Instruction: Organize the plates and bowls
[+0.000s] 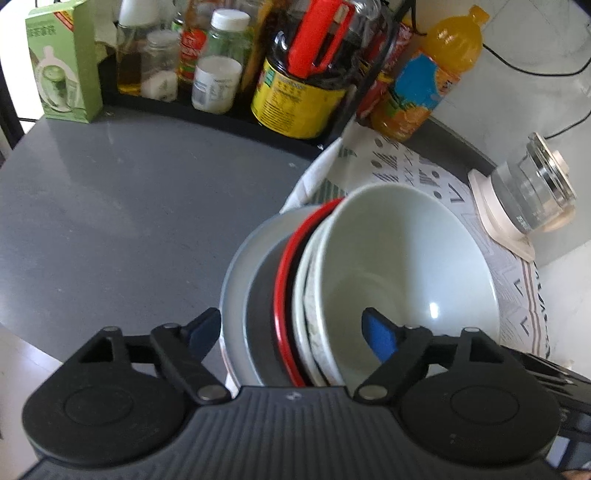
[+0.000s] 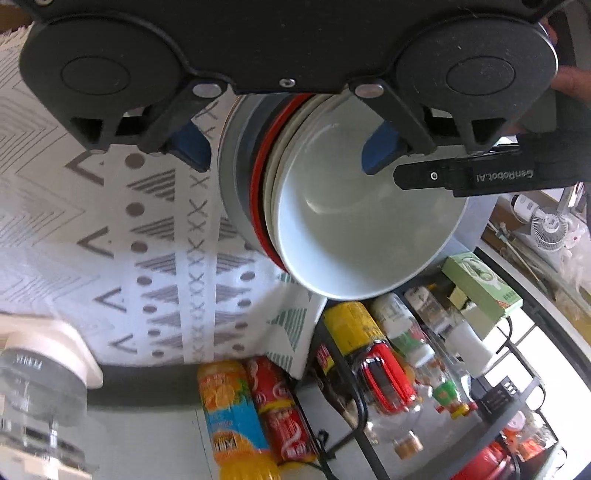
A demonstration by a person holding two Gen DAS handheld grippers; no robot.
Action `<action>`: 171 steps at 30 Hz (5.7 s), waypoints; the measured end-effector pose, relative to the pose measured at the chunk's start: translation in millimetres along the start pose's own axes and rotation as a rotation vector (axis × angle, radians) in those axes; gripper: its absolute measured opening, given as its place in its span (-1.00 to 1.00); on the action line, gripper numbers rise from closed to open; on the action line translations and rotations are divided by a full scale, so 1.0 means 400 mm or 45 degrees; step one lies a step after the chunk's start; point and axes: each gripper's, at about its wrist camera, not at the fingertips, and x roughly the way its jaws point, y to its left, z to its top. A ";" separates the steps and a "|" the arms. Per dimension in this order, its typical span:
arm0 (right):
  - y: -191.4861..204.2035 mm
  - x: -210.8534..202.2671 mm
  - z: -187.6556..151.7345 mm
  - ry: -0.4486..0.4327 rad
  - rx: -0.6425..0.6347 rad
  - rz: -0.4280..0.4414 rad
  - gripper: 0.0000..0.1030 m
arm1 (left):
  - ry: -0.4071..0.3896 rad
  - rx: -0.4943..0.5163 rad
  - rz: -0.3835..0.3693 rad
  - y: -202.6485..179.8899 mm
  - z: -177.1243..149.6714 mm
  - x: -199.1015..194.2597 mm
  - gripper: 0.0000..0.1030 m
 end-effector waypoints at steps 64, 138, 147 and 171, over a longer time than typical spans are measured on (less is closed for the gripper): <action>0.149 -0.416 -0.346 -0.496 0.338 -0.484 0.99 | -0.314 0.431 -0.176 0.053 -0.209 -0.395 0.99; 0.252 -0.426 -0.433 -0.472 0.367 -0.530 0.99 | -0.271 0.556 -0.213 0.141 -0.235 -0.426 0.99; 0.253 -0.422 -0.436 -0.469 0.375 -0.535 1.00 | -0.269 0.566 -0.216 0.138 -0.237 -0.422 0.99; 0.230 -0.428 -0.454 -0.459 0.423 -0.543 0.99 | -0.274 0.618 -0.230 0.102 -0.249 -0.414 0.99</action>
